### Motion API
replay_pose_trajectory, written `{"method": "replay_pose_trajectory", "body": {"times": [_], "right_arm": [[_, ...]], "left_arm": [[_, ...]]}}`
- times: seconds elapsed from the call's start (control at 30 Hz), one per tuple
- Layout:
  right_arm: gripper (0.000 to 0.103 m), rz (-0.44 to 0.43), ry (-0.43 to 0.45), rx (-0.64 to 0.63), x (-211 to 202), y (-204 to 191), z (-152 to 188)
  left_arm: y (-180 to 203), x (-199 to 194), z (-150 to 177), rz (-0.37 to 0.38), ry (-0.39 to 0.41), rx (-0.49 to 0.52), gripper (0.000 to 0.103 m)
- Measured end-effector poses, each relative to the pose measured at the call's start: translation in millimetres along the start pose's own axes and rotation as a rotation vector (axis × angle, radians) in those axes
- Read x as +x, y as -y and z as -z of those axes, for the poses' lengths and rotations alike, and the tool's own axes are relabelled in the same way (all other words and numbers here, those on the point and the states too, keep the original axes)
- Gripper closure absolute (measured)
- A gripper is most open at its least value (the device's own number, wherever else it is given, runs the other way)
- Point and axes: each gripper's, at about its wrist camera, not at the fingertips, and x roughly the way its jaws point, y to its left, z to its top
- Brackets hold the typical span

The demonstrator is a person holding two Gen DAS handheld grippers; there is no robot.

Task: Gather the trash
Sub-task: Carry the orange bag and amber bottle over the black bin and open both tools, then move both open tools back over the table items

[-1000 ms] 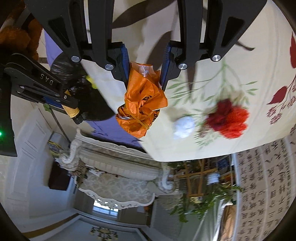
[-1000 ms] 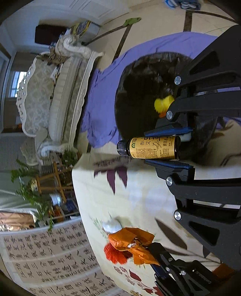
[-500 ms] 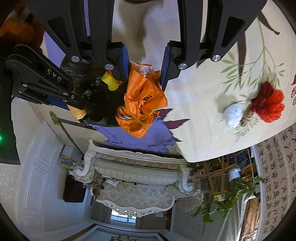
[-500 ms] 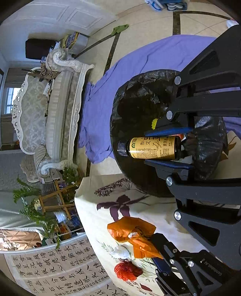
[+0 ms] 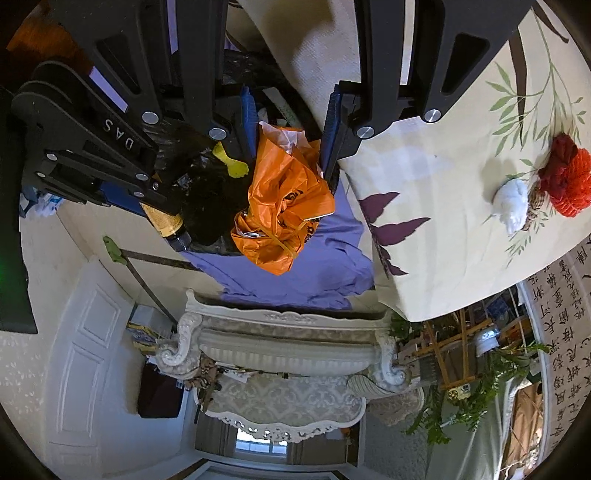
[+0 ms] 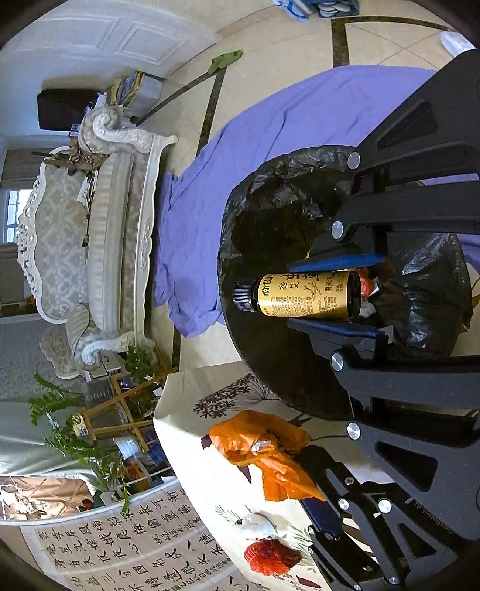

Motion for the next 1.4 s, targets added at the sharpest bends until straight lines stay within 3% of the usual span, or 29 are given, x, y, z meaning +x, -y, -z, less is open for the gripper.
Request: {"method": "replay_pose_trajectory", "body": {"times": [0.13, 0.2, 0.33, 0.53, 0.73, 0.87, 1.1, 1.4], "right_arm": [[0.076, -0.002, 0.002, 0.007, 2, 3, -1], [0.069, 0.001, 0.002, 0.013, 2, 5, -1], [0.069, 0.012, 0.003, 0.025, 2, 10, -1], [0.068, 0.014, 0.013, 0.032, -5, 9, -1], [0.06, 0.003, 0.031, 0.022, -12, 0, -5], [0.052, -0.016, 0.046, 0.002, -15, -15, -9], [0.051, -0.073, 0.049, -0.049, -14, -52, -14], [0.05, -0.18, 0.034, -0.137, -5, -119, -23]], "left_arm": [[1, 4, -1, 0.003, -0.023, 0.004, 0.066], [0, 4, -1, 0.002, -0.025, -0.004, 0.062], [0, 4, 1, -0.001, -0.027, -0.016, 0.056], [-1, -4, 2, -0.011, -0.004, -0.033, 0.045], [-18, -20, 3, -0.042, 0.029, -0.066, 0.041], [-37, -38, 2, -0.095, 0.074, -0.086, 0.036], [-87, -65, 6, -0.227, 0.128, -0.15, 0.033], [-164, -89, 18, -0.381, 0.134, -0.276, 0.032]]}}
